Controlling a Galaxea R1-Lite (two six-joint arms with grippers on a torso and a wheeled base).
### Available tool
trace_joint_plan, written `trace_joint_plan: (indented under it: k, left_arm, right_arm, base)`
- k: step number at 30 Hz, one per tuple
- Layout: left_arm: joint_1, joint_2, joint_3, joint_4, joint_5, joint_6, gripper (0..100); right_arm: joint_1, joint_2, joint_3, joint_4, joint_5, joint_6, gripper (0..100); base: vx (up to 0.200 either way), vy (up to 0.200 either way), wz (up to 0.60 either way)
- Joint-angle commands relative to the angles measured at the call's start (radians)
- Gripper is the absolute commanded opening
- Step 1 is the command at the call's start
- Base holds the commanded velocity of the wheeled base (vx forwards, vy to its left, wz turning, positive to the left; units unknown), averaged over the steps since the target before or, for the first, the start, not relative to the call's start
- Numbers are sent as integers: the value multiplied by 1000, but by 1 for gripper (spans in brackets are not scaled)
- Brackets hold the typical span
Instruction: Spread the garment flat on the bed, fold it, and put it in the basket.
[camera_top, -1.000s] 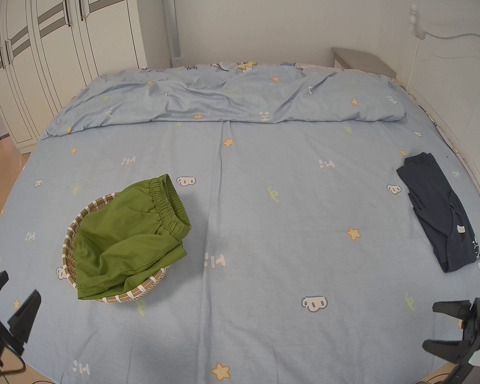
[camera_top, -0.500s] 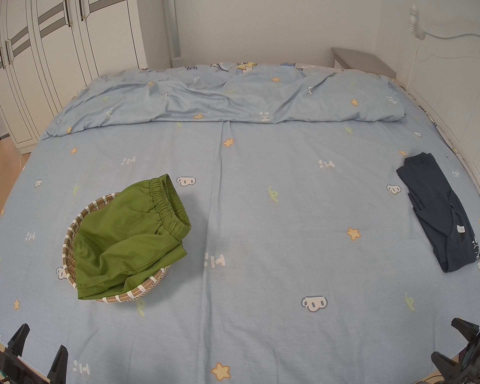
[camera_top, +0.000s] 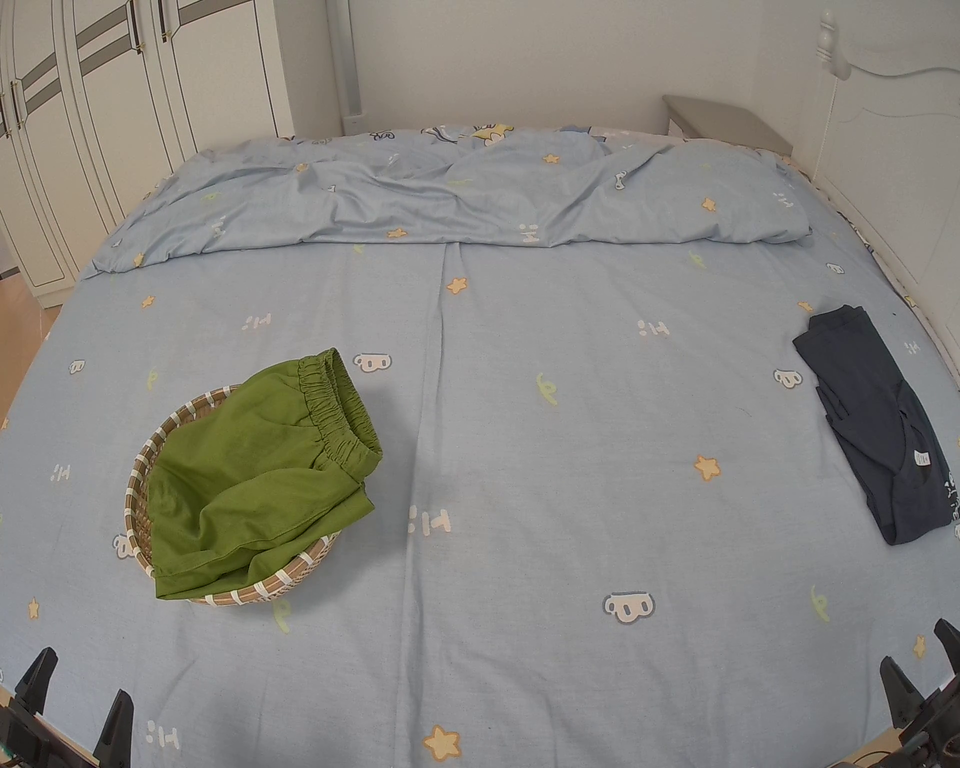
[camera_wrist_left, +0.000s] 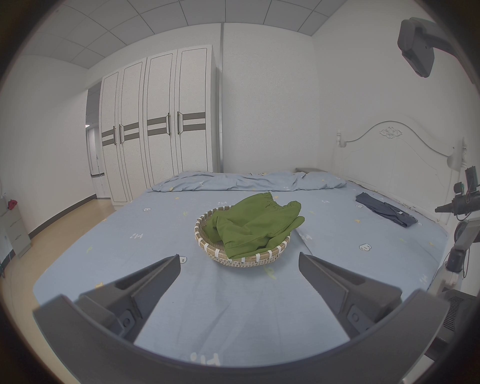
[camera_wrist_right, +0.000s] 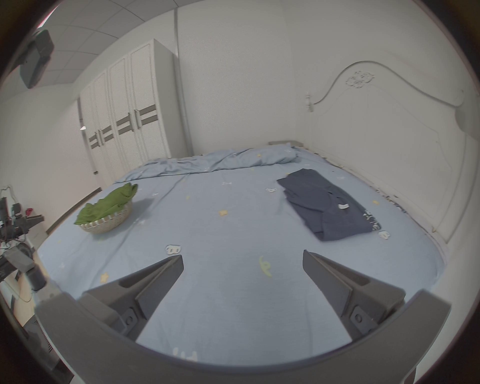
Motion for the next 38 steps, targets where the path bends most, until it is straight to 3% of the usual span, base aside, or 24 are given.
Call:
trace_joint_plan:
  k: [1, 2, 4, 9, 10, 12, 15, 20, 38]
  left_arm:
    - [0, -12, 16, -1, 2, -1, 100]
    - [0, -12, 16, -1, 2, -1, 100]
    - [0, -12, 16, -1, 2, -1, 100]
    - [0, -12, 16, -1, 2, -2, 100]
    - [0, -12, 16, -1, 2, -1, 100]
    - [0, -12, 16, -1, 2, -2, 100]
    - [0, -12, 16, -1, 2, -2, 100]
    - [0, -12, 16, -1, 2, -2, 100]
    - [0, -12, 16, -1, 2, -2, 100]
  right_arm:
    - [-77, -67, 27, -33, -17, -13, 100]
    - [-77, -67, 27, -33, -17, -13, 100]
    - [-78, -63, 91, -190, -71, -20, 100]
    - [-29, -58, 85, -167, -55, -49, 100]
    - [97, -72, 77, -145, -54, -52, 100]
    - [152, -72, 87, -155, -68, -47, 100]
    - [60, -118, 87, -149, -82, -44, 100]
    - [64, -155, 96, -164, -158, 5, 100]
    - [64, -155, 96, -167, -149, 7, 100]
  base:
    - [0, 0, 0]
    - [0, 0, 0]
    - [0, 0, 0]
    - [0, 0, 0]
    - [0, 0, 0]
    - [0, 0, 0]
    - [0, 0, 0]
    - [0, 0, 0]
    - [0, 0, 0]
